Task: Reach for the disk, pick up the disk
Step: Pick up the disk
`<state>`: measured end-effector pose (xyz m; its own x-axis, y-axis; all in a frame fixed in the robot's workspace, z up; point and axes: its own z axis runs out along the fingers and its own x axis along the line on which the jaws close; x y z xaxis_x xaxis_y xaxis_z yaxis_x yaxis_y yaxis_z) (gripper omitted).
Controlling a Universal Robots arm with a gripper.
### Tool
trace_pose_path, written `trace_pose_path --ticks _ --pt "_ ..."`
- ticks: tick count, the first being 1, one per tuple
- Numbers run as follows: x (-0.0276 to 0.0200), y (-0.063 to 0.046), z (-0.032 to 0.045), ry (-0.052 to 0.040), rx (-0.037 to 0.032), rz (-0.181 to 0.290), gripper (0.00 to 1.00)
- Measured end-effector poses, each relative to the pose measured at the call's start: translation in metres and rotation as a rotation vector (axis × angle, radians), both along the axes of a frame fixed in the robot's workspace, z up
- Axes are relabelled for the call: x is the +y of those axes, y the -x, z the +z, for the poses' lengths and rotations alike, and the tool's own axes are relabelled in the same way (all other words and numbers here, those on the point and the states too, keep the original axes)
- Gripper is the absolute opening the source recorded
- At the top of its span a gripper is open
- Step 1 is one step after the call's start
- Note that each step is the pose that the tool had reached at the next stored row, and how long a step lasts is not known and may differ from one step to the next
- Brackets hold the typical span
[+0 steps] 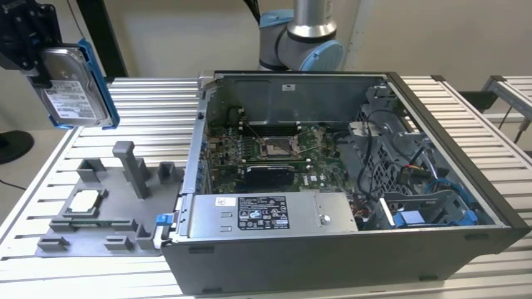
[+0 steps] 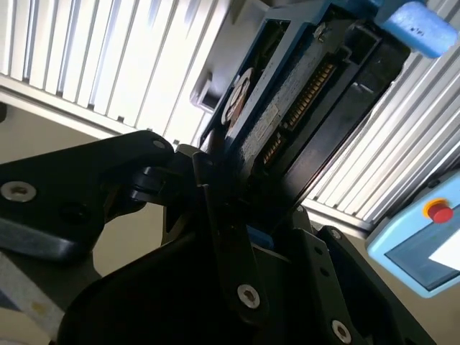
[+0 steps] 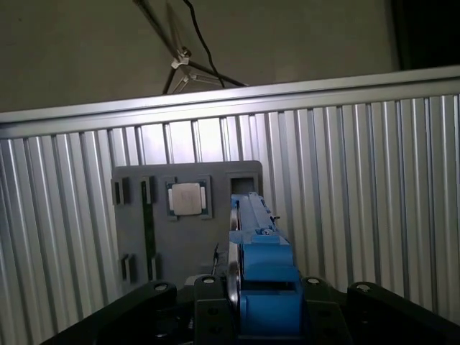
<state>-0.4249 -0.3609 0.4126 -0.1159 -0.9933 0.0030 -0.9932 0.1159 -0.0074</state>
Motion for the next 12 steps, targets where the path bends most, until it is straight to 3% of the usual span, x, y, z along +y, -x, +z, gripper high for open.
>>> trace_pose_path --ticks 12 --pt "0.0 0.0 0.0202 -0.0001 -0.0002 0.0 0.0"
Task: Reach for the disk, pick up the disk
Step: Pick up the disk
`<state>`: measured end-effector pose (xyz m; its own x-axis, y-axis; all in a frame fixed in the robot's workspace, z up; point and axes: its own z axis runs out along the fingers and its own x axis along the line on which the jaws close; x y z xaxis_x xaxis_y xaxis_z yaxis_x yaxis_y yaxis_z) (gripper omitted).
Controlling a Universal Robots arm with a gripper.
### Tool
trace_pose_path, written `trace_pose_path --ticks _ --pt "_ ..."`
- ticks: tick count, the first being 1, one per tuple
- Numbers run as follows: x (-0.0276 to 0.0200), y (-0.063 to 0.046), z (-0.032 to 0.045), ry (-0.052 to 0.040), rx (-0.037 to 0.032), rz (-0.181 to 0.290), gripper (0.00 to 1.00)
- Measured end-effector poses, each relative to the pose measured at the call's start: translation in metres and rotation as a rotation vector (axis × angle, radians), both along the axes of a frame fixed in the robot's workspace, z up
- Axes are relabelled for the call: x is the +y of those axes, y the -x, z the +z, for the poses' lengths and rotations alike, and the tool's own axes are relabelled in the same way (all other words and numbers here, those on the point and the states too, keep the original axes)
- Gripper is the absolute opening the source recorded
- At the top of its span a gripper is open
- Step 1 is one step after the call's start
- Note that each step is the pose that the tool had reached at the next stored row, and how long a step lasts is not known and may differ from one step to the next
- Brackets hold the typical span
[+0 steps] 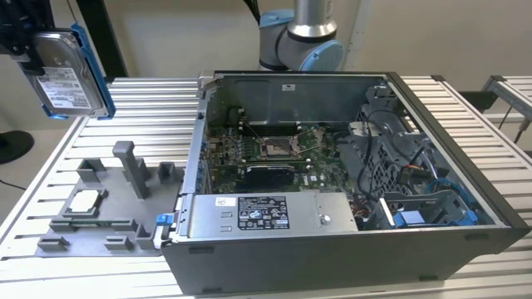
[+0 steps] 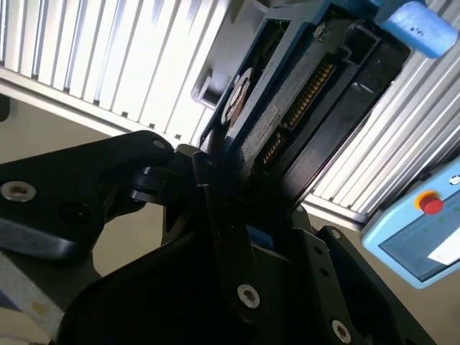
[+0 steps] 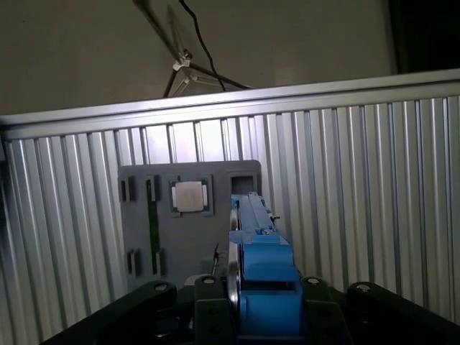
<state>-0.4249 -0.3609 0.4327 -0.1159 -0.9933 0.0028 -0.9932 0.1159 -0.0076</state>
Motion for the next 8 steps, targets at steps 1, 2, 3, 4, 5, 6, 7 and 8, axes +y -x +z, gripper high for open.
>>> trace_pose_path --ticks 1,2,3,4,5,6,7,8 --pt "0.0 0.0 0.0017 0.0001 0.0001 0.0 0.0" --pt "0.0 0.0 0.0033 0.0001 0.0002 0.0 0.0" --pt "0.0 0.0 0.0047 0.0001 0.0001 0.0 0.0" --pt "0.0 0.0 0.006 0.0 0.0 0.0 0.0" --pt "0.0 0.0 0.0073 0.0001 0.0001 0.0 0.0" --pt "0.0 0.0 0.0086 0.0001 0.0001 0.0 0.0" --pt "0.0 0.0 0.0099 0.0001 0.0002 0.0 0.0" --pt "0.0 0.0 0.0112 0.0001 0.0001 0.0 0.0"
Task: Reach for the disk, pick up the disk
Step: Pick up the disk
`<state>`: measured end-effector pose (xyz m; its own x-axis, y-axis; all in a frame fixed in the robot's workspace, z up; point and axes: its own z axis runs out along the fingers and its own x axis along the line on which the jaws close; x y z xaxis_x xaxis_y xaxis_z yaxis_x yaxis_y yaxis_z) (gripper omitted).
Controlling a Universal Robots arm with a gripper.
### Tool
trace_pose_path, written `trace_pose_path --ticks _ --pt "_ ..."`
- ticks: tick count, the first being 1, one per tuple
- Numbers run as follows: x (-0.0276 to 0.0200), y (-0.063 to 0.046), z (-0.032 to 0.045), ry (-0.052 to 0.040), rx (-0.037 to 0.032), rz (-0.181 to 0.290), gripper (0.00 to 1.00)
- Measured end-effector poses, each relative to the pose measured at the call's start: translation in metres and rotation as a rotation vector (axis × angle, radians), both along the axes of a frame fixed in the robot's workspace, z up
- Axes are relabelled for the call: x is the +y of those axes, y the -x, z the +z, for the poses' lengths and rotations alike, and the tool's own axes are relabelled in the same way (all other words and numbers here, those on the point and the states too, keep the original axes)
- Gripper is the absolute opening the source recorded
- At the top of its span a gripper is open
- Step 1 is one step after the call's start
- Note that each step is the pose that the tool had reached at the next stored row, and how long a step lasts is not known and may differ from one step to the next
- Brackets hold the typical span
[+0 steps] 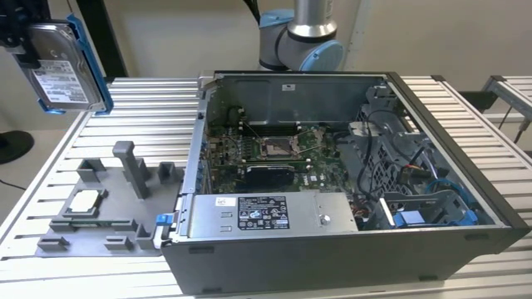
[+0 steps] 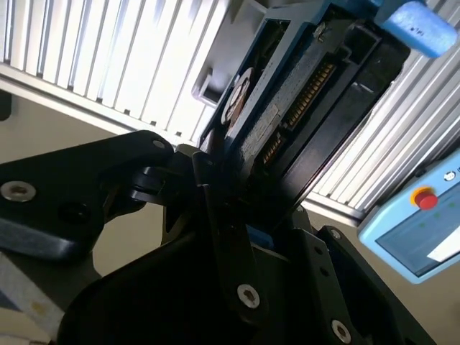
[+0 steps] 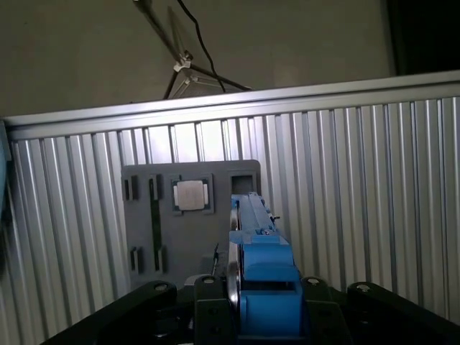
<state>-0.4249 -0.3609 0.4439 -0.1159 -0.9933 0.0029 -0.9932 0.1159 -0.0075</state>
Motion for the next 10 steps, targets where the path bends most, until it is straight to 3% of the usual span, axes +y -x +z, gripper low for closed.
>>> trace_pose_path --ticks 10 --pt "0.0 0.0 0.0129 0.0 -0.0001 0.0 0.0"
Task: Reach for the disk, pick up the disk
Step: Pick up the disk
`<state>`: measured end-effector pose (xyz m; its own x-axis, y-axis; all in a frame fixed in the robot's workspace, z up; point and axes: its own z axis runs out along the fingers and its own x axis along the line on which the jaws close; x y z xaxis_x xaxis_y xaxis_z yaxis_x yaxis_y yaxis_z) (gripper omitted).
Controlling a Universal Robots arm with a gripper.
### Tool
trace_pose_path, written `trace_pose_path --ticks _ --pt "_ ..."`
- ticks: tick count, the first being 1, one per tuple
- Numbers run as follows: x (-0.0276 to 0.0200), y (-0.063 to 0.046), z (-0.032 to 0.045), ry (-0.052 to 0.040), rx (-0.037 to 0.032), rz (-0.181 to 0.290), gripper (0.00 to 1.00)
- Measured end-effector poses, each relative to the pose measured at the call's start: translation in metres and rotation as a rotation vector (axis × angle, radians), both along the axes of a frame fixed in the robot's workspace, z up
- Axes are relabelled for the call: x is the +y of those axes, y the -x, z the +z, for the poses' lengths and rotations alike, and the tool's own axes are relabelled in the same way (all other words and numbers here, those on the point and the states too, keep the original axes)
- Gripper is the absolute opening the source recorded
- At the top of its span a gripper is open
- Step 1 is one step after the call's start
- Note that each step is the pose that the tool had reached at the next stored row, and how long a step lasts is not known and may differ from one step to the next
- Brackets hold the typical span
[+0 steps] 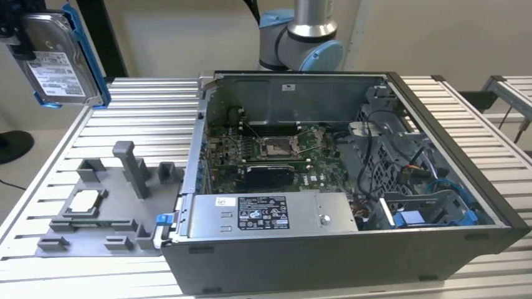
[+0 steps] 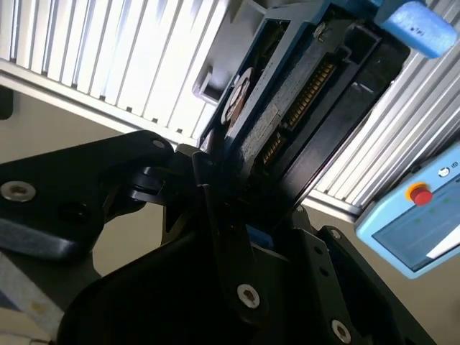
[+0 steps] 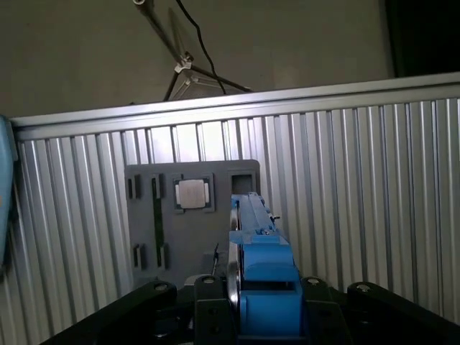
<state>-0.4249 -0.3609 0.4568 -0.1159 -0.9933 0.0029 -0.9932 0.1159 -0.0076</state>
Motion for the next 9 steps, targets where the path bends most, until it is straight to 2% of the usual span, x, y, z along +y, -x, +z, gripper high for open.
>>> trace_pose_path --ticks 9 --pt "0.0 0.0 0.0099 0.0 0.0 0.0 0.0"
